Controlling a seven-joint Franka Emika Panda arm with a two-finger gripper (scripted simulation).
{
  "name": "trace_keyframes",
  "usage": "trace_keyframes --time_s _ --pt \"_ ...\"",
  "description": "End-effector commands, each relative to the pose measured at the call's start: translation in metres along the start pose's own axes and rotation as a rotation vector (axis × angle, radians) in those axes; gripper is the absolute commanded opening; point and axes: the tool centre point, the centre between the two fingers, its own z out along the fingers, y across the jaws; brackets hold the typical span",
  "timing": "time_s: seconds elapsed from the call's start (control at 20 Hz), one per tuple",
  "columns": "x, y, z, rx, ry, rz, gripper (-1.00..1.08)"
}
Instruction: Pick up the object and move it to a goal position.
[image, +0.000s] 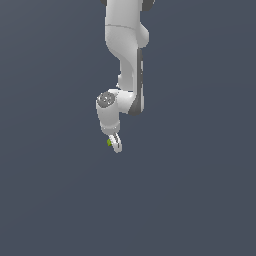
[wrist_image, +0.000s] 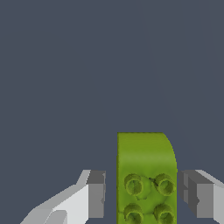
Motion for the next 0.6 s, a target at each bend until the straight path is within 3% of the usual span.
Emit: trace_keyframes --time_s 0.0,0.55 --pt "0.0001 -0.0004 0.0006 0.001 0.000 0.000 -1.00" --pt "-0.0011 -0.0009 -0.0002 0.002 0.001 0.000 -1.00"
